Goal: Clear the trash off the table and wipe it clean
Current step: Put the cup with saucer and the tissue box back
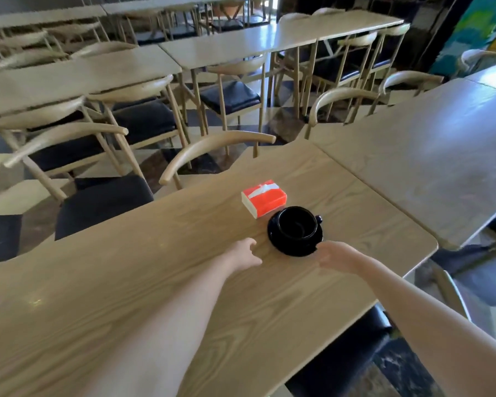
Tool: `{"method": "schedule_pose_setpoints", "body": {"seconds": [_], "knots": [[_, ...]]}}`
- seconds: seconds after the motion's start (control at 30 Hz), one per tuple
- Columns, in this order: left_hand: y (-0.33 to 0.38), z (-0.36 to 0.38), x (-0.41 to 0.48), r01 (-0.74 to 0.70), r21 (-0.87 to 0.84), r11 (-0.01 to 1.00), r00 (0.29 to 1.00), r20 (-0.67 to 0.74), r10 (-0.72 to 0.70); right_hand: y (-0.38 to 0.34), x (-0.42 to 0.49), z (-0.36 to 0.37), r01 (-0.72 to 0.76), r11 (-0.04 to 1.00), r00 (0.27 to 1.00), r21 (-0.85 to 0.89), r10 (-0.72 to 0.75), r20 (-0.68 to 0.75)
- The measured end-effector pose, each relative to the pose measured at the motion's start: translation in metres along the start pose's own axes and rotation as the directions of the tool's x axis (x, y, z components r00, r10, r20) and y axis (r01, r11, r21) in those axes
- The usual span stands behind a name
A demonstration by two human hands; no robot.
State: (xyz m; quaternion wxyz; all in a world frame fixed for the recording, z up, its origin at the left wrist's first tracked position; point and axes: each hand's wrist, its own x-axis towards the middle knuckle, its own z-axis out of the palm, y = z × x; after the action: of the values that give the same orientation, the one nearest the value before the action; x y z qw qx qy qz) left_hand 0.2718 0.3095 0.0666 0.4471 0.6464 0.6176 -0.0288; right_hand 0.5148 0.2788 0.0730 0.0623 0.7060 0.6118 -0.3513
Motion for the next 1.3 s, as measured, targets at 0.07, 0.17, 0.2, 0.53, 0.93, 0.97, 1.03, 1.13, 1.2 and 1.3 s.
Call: {"method": "schedule_pose_setpoints", "body": {"seconds": [0.07,0.17,0.2,0.53,0.93,0.97,1.03,1.13,1.2,1.3], "knots": [[0.007,0.007,0.018,0.008,-0.058,0.998,1.000,-0.008,-0.009,0.007,0.009,-0.001,-0.035,0.999,0.999,0.020,0.035,-0.031],[0.017,0.018,0.043,0.025,-0.151,0.988,0.999,-0.038,-0.031,0.015,0.028,-0.002,-0.059,0.997,0.994,0.053,0.063,-0.090],[0.020,0.021,0.051,0.037,-0.170,0.985,0.998,-0.053,-0.046,0.019,0.035,-0.001,-0.072,0.991,0.991,0.114,0.083,-0.102],[0.040,0.027,0.107,0.101,-0.360,0.928,0.988,-0.075,-0.136,0.035,0.115,0.001,-0.102,0.786,0.979,0.610,0.187,-0.077],[0.030,0.035,0.142,0.098,-0.444,0.891,0.977,-0.129,-0.171,0.040,0.138,-0.001,-0.118,0.670,0.982,0.733,0.187,-0.013],[0.030,0.035,0.140,0.099,-0.460,0.883,0.978,-0.120,-0.173,0.039,0.137,-0.001,-0.114,0.664,0.983,0.739,0.184,-0.013],[0.030,0.034,0.137,0.100,-0.483,0.870,0.977,-0.120,-0.178,0.038,0.135,-0.001,-0.105,0.657,0.983,0.746,0.184,-0.024],[0.028,0.036,0.130,0.094,-0.535,0.839,0.970,-0.139,-0.198,0.034,0.131,0.000,-0.089,0.672,0.983,0.735,0.176,-0.042],[0.023,0.034,0.122,0.097,-0.563,0.821,0.971,-0.128,-0.202,0.029,0.128,0.004,-0.077,0.679,0.986,0.730,0.161,-0.045],[0.008,0.027,0.109,0.079,-0.584,0.808,0.973,-0.129,-0.189,0.016,0.125,0.010,-0.053,0.675,0.991,0.735,0.126,-0.044]]}}
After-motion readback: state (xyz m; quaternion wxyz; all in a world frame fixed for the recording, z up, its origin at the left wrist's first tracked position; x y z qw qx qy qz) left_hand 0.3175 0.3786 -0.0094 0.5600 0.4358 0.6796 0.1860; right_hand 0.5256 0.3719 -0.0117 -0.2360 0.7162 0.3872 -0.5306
